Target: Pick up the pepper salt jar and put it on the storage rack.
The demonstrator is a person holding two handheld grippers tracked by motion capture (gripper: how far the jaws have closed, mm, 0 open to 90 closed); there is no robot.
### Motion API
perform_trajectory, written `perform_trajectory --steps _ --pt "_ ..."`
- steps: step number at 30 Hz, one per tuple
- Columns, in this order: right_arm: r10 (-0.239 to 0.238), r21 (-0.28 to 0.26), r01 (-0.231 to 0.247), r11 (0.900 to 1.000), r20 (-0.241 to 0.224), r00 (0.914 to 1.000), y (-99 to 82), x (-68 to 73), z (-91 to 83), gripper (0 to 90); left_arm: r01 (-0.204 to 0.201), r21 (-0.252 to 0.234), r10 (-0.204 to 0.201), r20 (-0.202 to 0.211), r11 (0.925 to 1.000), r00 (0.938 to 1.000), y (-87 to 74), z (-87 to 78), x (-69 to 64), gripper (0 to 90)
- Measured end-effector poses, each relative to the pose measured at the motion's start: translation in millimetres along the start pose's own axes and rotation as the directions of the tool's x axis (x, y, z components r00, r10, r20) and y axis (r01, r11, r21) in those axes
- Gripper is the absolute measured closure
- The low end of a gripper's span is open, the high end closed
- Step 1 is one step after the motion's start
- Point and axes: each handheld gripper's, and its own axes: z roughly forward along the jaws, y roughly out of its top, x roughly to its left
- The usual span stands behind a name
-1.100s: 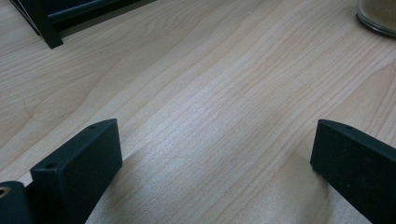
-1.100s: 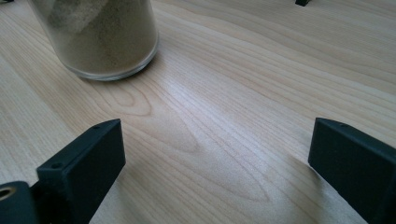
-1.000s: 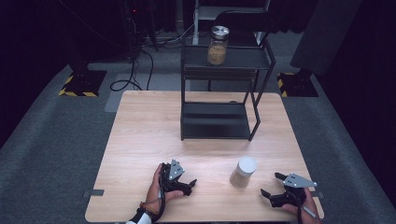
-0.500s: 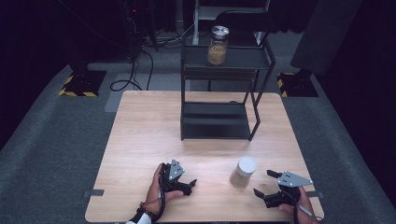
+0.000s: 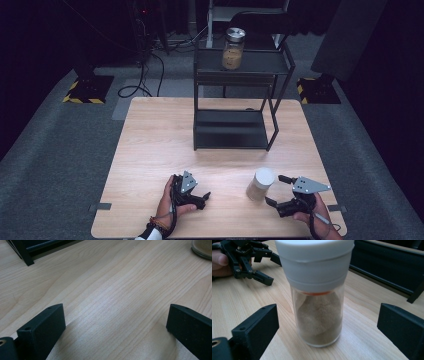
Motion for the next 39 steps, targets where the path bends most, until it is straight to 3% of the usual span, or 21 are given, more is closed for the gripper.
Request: perform_trajectory --steps 11,16,24,33,36,39 --pt "0.014 -0.036 -0.015 0.9992 -0.032 0.9994 5.4 -4.1 14.6 7.1 0.002 0.0 -0.002 0.001 1.0 1.0 0.0 0.0 0.1 2.0" --pt "0.049 -0.065 -0.052 0.9965 -0.056 0.9973 2.6 -10.9 21.9 13.2 0.001 0.0 -0.001 0.001 1.0 1.0 -0.1 0.0 0.2 2.0" --pt "0.04 -0.09 -0.047 0.9948 -0.075 0.9963 0.3 -12.2 31.6 27.9 0.001 0.0 -0.001 0.001 1.0 1.0 -0.1 0.0 0.2 2.0" --pt "-0.009 -0.109 0.004 0.994 -0.047 0.9989 -2.0 -4.8 33.6 33.9 0.001 0.0 -0.001 0.001 1.0 1.0 -0.1 0.0 0.1 2.0" --pt "-0.005 -0.108 0.0 0.9942 -0.041 0.9991 -1.2 -3.3 33.6 34.1 0.001 0.0 -0.001 0.0 1.0 1.0 0.0 0.0 0.1 2.0" --pt "0.03 -0.108 -0.034 0.9935 -0.039 0.9988 -0.4 -3.8 33.8 34.4 0.0 0.001 0.0 0.0 1.0 1.0 0.1 0.0 0.2 2.0"
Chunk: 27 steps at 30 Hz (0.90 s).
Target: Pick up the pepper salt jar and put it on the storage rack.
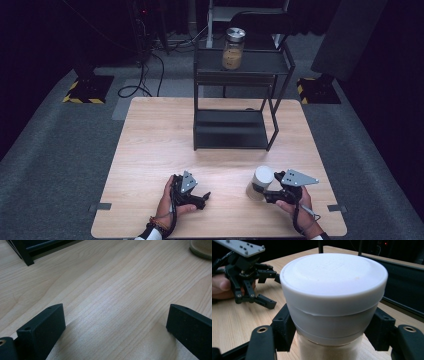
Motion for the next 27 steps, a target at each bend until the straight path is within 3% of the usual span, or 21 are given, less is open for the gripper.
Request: perform_trajectory --steps 8,11,13,14,18,22,27 --pt "0.021 -0.014 -0.02 0.9997 0.056 0.9982 20.1 3.6 -5.0 34.9 -0.001 0.0 0.001 0.001 1.0 1.0 0.1 0.0 0.1 2.0" --pt "0.009 -0.028 -0.006 0.9996 0.11 0.9939 40.0 3.2 -8.4 34.9 -0.001 0.0 0.001 0.0 1.0 1.0 0.0 0.0 0.0 2.1" --pt "0.002 -0.027 0.001 0.9996 0.121 0.9927 45.9 2.8 -8.6 34.9 -0.001 0.0 0.001 0.0 1.0 1.0 0.0 0.0 0.0 2.1" --pt "-0.005 -0.028 0.009 0.9996 0.14 0.9902 57.7 1.0 -9.0 34.9 0.0 0.0 0.0 0.0 1.0 1.0 0.0 0.0 -0.1 2.1" --pt "0.012 -0.052 -0.004 0.9986 0.157 0.9875 73.4 -4.8 -10.9 35.0 0.0 0.0 0.0 0.001 1.0 1.0 0.0 0.0 -0.1 2.1" --pt "0.009 -0.077 0.007 0.997 0.203 0.9792 98.5 -6.2 -12.5 35.0 0.0 0.0 0.0 0.001 1.0 1.0 0.0 0.0 -0.1 2.1" --pt "0.024 -0.123 0.01 0.9924 0.272 0.9619 135.3 -5.9 -13.3 35.1 0.0 0.001 0.0 0.0 1.0 1.0 0.1 -0.1 -0.2 2.1"
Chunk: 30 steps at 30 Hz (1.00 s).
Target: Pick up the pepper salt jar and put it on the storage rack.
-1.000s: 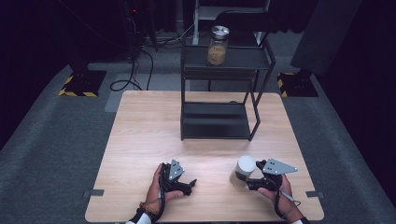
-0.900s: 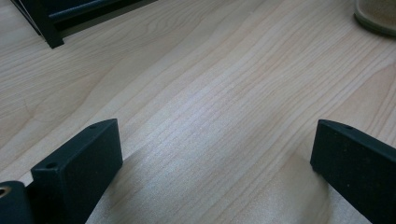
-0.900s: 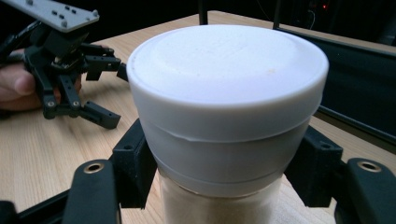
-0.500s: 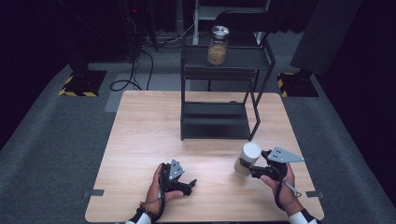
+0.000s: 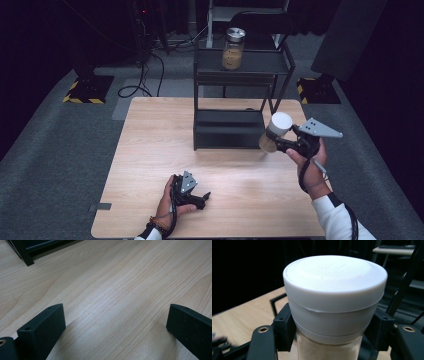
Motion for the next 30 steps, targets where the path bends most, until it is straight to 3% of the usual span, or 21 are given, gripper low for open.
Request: perform_trajectory --steps 1,4,6,10,20,23,30 --pt "0.0 0.0 0.0 1.0 0.0 1.0 0.0 0.0 0.0 35.1 0.0 0.0 0.0 0.0 1.0 1.0 0.0 0.0 0.0 2.1" --pt "-0.022 -0.016 0.022 0.9996 0.037 0.9991 26.3 3.5 3.3 35.1 -0.001 0.0 0.001 0.0 1.0 1.0 0.0 0.1 0.0 2.2" --pt "-0.023 -0.02 0.024 0.9995 0.046 0.9987 32.3 4.6 4.1 35.1 -0.001 0.0 0.001 0.0 1.0 1.0 0.0 0.1 -0.1 2.2" --pt "-0.022 -0.036 0.025 0.999 0.093 0.9955 61.3 9.0 8.0 35.1 0.0 0.0 0.0 -0.001 1.0 1.0 -0.1 0.1 -0.3 2.2" --pt "-0.004 -0.056 0.012 0.9983 0.149 0.9888 102.3 8.7 12.2 35.2 -0.002 0.0 0.002 0.0 1.0 1.0 0.1 0.0 -0.1 2.2" --pt "-0.04 -0.027 0.046 0.9986 0.179 0.983 118.6 12.5 16.1 35.2 -0.002 0.0 0.002 0.001 1.0 1.0 0.1 0.1 0.0 2.3" --pt "-0.026 -0.04 0.034 0.9986 0.202 0.979 140.2 10.0 24.4 35.2 -0.003 0.0 0.003 0.001 1.0 1.0 0.1 0.1 0.0 2.3"
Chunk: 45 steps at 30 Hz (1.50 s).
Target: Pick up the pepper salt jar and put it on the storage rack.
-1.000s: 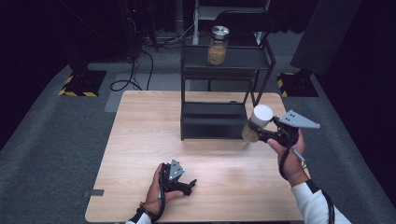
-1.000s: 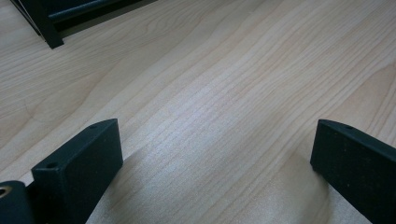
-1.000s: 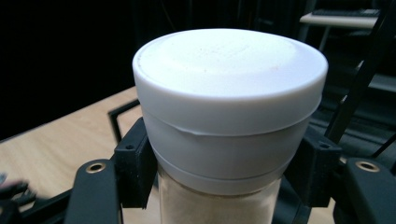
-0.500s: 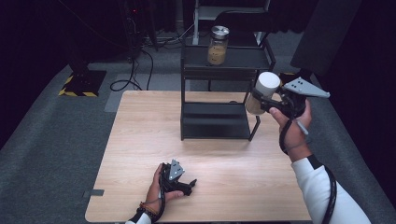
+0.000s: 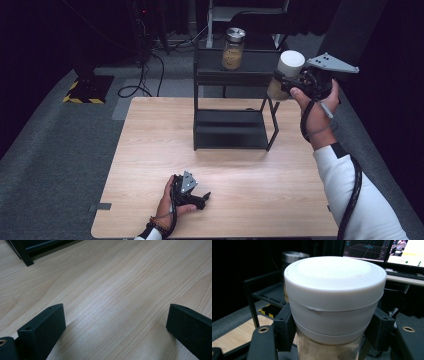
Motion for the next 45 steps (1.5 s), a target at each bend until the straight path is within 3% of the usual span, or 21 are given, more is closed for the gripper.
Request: perform_trajectory --steps 6,14,26,31,45 --pt "0.009 -0.005 -0.009 0.9999 0.01 0.9999 15.0 -0.2 9.2 35.2 0.0 0.0 0.0 0.0 1.0 1.0 0.0 0.0 -0.1 2.3" --pt "-0.013 -0.003 0.013 0.9999 0.041 0.9991 30.4 4.7 28.8 35.2 -0.001 -0.001 0.001 0.001 1.0 1.0 -0.4 -0.2 -0.3 2.4" --pt "0.033 -0.018 -0.032 0.9993 0.072 0.9969 33.7 -3.5 58.6 35.3 -0.003 -0.001 0.003 0.005 1.0 1.0 -0.3 -0.2 0.4 2.4" --pt "0.03 -0.026 -0.028 0.9993 0.087 0.9957 38.0 -4.8 67.2 35.3 -0.001 -0.002 0.001 0.005 1.0 1.0 -0.4 -0.1 0.3 2.4" --pt "0.053 -0.003 -0.053 0.9986 0.131 0.99 47.8 -14.3 95.6 35.2 -0.001 -0.001 0.001 0.006 1.0 1.0 -0.4 -0.2 0.3 2.4"
